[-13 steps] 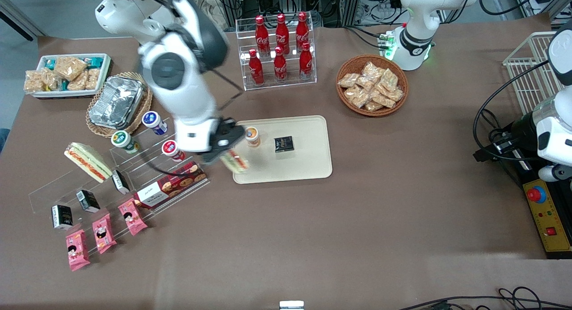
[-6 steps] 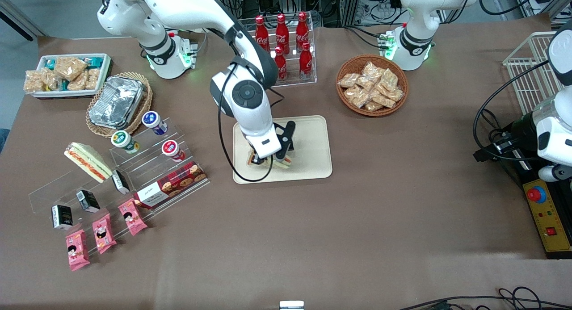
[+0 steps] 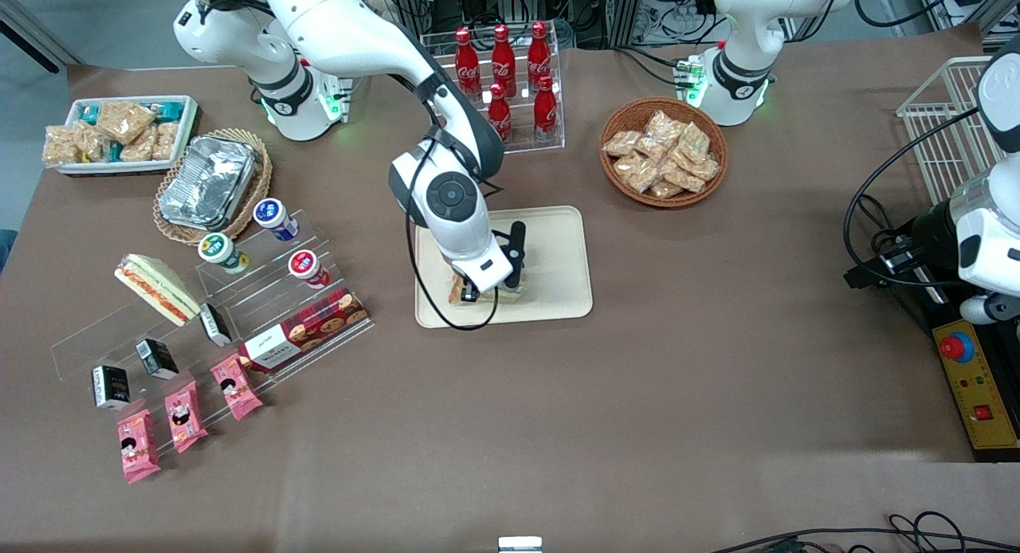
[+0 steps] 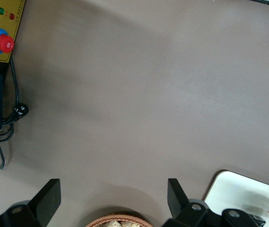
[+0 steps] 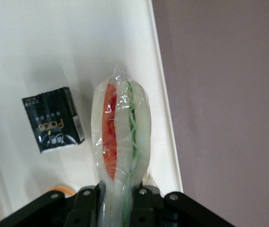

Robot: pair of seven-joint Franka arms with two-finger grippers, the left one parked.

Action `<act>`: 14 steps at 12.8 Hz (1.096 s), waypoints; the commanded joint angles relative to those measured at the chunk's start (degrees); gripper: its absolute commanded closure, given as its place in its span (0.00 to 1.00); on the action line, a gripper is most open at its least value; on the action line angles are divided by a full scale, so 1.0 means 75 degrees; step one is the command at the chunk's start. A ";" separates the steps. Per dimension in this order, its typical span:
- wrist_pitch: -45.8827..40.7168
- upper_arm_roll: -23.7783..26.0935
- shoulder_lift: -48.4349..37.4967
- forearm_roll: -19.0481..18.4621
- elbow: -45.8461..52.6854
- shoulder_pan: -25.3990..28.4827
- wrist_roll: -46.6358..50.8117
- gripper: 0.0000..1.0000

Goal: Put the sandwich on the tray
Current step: 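Lower the sandwich onto the tray and open the right gripper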

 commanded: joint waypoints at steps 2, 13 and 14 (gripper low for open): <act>0.0798 -0.0093 0.0603 0.0132 -0.0011 0.0543 -0.0162 1.00; -0.0123 -0.0723 -0.0752 0.0085 0.0059 0.0334 -0.0150 0.01; -0.0544 -0.1051 -0.1150 0.0085 0.0059 0.0345 -0.0127 0.01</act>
